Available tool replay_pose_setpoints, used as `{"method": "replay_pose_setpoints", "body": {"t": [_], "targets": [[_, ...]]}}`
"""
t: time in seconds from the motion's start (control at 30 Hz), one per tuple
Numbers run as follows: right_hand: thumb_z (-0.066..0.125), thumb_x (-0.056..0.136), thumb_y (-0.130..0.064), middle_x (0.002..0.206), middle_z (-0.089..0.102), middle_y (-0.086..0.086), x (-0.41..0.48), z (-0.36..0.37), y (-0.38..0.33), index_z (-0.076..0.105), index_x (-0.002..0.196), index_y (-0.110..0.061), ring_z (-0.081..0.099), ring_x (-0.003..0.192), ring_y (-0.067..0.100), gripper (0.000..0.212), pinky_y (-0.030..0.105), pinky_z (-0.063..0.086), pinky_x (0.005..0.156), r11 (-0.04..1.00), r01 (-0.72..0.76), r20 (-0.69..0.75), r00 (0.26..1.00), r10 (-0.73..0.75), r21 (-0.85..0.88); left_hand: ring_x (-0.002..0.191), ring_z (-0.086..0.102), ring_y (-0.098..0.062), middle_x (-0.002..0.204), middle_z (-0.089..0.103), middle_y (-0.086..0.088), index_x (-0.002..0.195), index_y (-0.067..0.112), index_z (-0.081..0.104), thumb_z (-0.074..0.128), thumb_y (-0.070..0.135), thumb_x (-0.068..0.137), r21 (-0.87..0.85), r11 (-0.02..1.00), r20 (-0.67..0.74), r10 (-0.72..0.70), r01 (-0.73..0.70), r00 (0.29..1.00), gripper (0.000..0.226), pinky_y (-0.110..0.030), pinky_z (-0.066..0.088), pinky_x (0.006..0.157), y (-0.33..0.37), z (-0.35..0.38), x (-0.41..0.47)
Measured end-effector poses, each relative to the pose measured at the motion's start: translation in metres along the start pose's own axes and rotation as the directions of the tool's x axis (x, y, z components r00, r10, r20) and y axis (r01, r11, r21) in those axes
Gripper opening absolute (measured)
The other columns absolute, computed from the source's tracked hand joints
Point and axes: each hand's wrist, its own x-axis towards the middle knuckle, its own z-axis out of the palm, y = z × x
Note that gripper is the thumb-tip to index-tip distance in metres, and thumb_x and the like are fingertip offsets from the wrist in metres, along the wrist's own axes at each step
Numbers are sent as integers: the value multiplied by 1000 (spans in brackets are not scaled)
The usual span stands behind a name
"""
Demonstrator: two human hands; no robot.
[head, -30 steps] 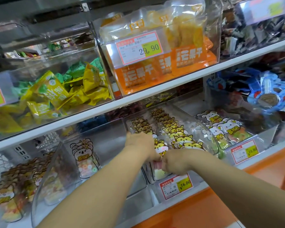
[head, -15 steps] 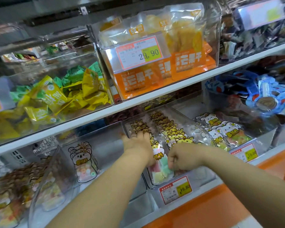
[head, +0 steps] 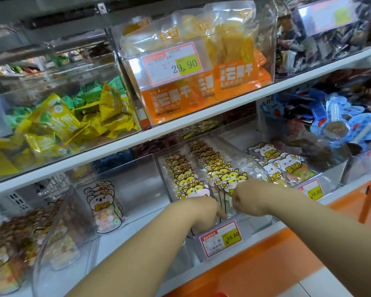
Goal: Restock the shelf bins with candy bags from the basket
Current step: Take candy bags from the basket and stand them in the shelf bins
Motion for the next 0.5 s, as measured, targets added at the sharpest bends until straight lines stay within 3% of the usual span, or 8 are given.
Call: {"method": "replay_pose_setpoints", "body": {"t": [0.1,0.27,0.37,0.5], "targets": [[40,100,-28,121,63,16,-5,2,2,64,111,-9,54,91,28,32,33,49,83,1000,10,-23,1000,-11,-19,111,60,-32,133,61,-10,137,21,59,46,7,94,6,998,-27,-65,65,998,46,-43,55,92,-1,4,7],[29,108,-28,129,58,20,-14,0,-1,60,122,-2,55,113,33,43,30,39,80,998,12,-41,999,-14,-66,100,64,-32,113,68,-12,115,11,69,50,10,94,-56,991,-115,-124,118,986,28,-40,55,83,-2,10,10],[30,107,-21,127,59,18,-14,-2,-1,61,123,-2,56,116,34,40,31,42,84,995,27,-3,1000,-27,-93,105,61,-33,119,66,-13,114,9,69,47,11,97,-51,996,-61,-77,73,995,28,-42,54,86,1,-1,0],[30,107,-22,127,58,18,-21,-2,1,60,123,-4,55,115,33,39,32,39,79,991,36,-45,998,-42,-126,110,58,-32,130,61,-13,126,9,64,47,7,98,-81,994,-146,-85,73,986,33,-30,43,80,6,-10,-15]]}}
